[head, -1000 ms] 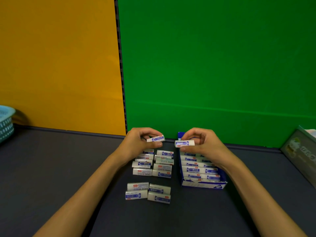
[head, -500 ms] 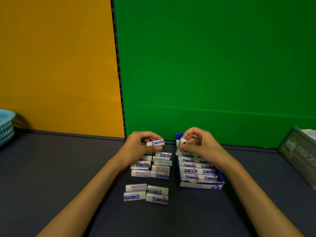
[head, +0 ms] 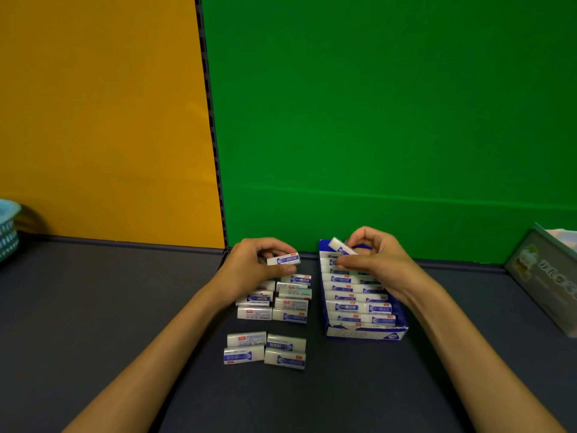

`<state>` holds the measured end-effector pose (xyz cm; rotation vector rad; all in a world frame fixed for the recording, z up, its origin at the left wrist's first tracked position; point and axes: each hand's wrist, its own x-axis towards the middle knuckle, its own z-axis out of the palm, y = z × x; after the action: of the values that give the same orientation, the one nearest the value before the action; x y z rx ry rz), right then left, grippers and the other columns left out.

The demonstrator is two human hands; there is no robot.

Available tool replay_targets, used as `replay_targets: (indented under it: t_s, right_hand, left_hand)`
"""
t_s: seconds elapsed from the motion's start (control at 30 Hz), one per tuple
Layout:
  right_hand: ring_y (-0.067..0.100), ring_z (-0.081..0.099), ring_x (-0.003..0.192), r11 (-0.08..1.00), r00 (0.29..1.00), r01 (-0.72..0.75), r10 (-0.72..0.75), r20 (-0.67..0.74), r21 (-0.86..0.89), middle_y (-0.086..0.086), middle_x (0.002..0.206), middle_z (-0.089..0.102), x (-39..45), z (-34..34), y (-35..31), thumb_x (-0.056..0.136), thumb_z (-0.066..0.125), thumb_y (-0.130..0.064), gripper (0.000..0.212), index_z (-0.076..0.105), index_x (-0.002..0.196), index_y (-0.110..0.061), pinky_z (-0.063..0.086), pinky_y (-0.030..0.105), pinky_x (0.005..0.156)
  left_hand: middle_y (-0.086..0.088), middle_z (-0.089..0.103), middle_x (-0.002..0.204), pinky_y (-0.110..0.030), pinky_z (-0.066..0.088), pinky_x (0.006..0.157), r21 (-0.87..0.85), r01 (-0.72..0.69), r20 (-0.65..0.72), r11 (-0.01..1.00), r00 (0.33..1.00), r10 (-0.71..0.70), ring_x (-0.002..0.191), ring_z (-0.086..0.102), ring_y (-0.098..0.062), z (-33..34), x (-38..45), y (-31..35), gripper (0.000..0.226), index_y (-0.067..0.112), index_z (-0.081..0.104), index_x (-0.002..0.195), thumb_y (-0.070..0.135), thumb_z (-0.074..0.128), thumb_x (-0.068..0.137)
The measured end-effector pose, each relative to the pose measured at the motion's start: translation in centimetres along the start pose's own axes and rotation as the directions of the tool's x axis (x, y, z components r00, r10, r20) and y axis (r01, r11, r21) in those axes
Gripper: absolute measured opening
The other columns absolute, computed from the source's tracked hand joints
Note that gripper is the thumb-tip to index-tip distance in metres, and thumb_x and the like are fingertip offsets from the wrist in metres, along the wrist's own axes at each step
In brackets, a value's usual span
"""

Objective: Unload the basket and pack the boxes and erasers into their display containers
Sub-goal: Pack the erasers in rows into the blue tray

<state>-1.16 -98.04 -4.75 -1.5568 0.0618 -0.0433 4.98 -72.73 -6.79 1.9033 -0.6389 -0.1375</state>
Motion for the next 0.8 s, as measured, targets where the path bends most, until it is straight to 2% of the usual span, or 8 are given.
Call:
replay_targets:
  t_s: [0.1, 0.3, 0.4, 0.47, 0.53, 0.6, 0.7, 0.8]
  right_hand:
    - [0.035, 0.071, 0.083, 0.999, 0.999, 0.047, -0.047, 0.005, -0.023, 0.013, 0.095, 0.069, 0.1, -0.2, 0.0, 0.073, 0.077, 0.011, 0.034, 0.063, 0.102, -0.002, 0.063, 0.039, 0.076]
    - [0.014, 0.069, 0.094, 0.9, 0.989, 0.14, -0.149, 0.011, -0.412, 0.0, 0.1, 0.073, 0.5, -1.9, 0.2, 0.092, 0.069, -0.019, 0.015, 0.071, 0.107, -0.019, 0.055, 0.027, 0.084]
    - [0.01, 0.06, 0.095, 0.647, 0.955, 0.222, -0.296, 0.028, -0.73, -0.003, 0.102, 0.061, 1.3, -3.7, 0.9, 0.094, 0.067, -0.019, 0.015, 0.07, 0.109, -0.023, 0.047, 0.022, 0.083]
    - [0.01, 0.056, 0.094, 0.464, 0.928, 0.28, -0.356, 0.112, -0.841, -0.006, 0.101, 0.057, 1.6, -4.6, 1.3, 0.095, 0.065, -0.023, 0.017, 0.068, 0.112, -0.023, 0.044, 0.028, 0.083]
    - [0.012, 0.052, 0.094, 0.332, 0.909, 0.307, -0.379, 0.172, -0.892, -0.01, 0.098, 0.057, 1.7, -5.0, 1.6, 0.096, 0.063, -0.029, 0.016, 0.065, 0.112, -0.025, 0.044, 0.034, 0.084]
    - [0.014, 0.049, 0.093, 0.254, 0.903, 0.303, -0.385, 0.191, -0.919, -0.009, 0.098, 0.06, 1.9, -5.0, 1.6, 0.097, 0.061, -0.031, 0.013, 0.063, 0.108, -0.026, 0.044, 0.037, 0.084]
    - [0.016, 0.049, 0.096, 0.22, 0.908, 0.288, -0.372, 0.193, -0.932, -0.006, 0.102, 0.063, 2.2, -4.7, 1.4, 0.098, 0.06, -0.03, 0.014, 0.063, 0.109, -0.024, 0.043, 0.037, 0.085]
    - [0.018, 0.049, 0.101, 0.192, 0.914, 0.29, -0.345, 0.212, -0.938, -0.001, 0.107, 0.06, 2.7, -4.6, 1.7, 0.1, 0.057, -0.026, 0.022, 0.065, 0.118, -0.018, 0.042, 0.036, 0.088]
  left_hand:
    - [0.008, 0.073, 0.097, -0.036, 0.06, 0.081, 0.025, -0.009, -0.005, 1.0, 1.0, 0.009, 0.088, 0.069, -0.009, -0.1, 0.0, -0.2, 0.026, 0.028, 0.075, 0.104, 0.022, 0.08, 0.08]
    - [0.006, 0.067, 0.104, -0.029, 0.058, 0.079, 0.043, -0.018, 0.005, 0.999, 1.0, 0.018, 0.089, 0.065, -0.007, 0.2, 0.1, -0.1, 0.027, 0.026, 0.074, 0.113, 0.018, 0.075, 0.087]
    - [0.009, 0.068, 0.104, -0.02, 0.053, 0.076, 0.059, -0.045, -0.023, 0.997, 0.999, 0.047, 0.089, 0.064, -0.004, 0.6, 0.5, 0.6, 0.027, 0.025, 0.074, 0.113, 0.019, 0.076, 0.087]
    - [0.012, 0.069, 0.103, -0.014, 0.05, 0.074, 0.102, -0.069, -0.036, 0.992, 0.997, 0.073, 0.091, 0.063, -0.001, 1.2, 0.9, 1.3, 0.027, 0.024, 0.074, 0.112, 0.02, 0.077, 0.086]
    - [0.014, 0.069, 0.101, -0.01, 0.048, 0.07, 0.173, -0.094, -0.039, 0.98, 0.994, 0.103, 0.091, 0.061, 0.003, 2.0, 1.6, 2.1, 0.028, 0.023, 0.073, 0.112, 0.021, 0.078, 0.085]
    - [0.016, 0.07, 0.098, -0.013, 0.049, 0.07, 0.249, -0.108, -0.042, 0.963, 0.992, 0.122, 0.089, 0.062, 0.002, 3.0, 2.4, 2.6, 0.028, 0.024, 0.073, 0.111, 0.024, 0.079, 0.084]
    - [0.017, 0.071, 0.094, -0.026, 0.05, 0.075, 0.383, -0.113, -0.051, 0.917, 0.988, 0.143, 0.084, 0.061, -0.002, 4.7, 4.0, 3.2, 0.026, 0.028, 0.073, 0.107, 0.03, 0.08, 0.082]
    - [0.015, 0.071, 0.1, -0.033, 0.044, 0.082, 0.551, -0.116, -0.046, 0.826, 0.985, 0.169, 0.093, 0.054, -0.011, 6.3, 5.3, 3.9, 0.026, 0.03, 0.071, 0.108, 0.033, 0.078, 0.083]
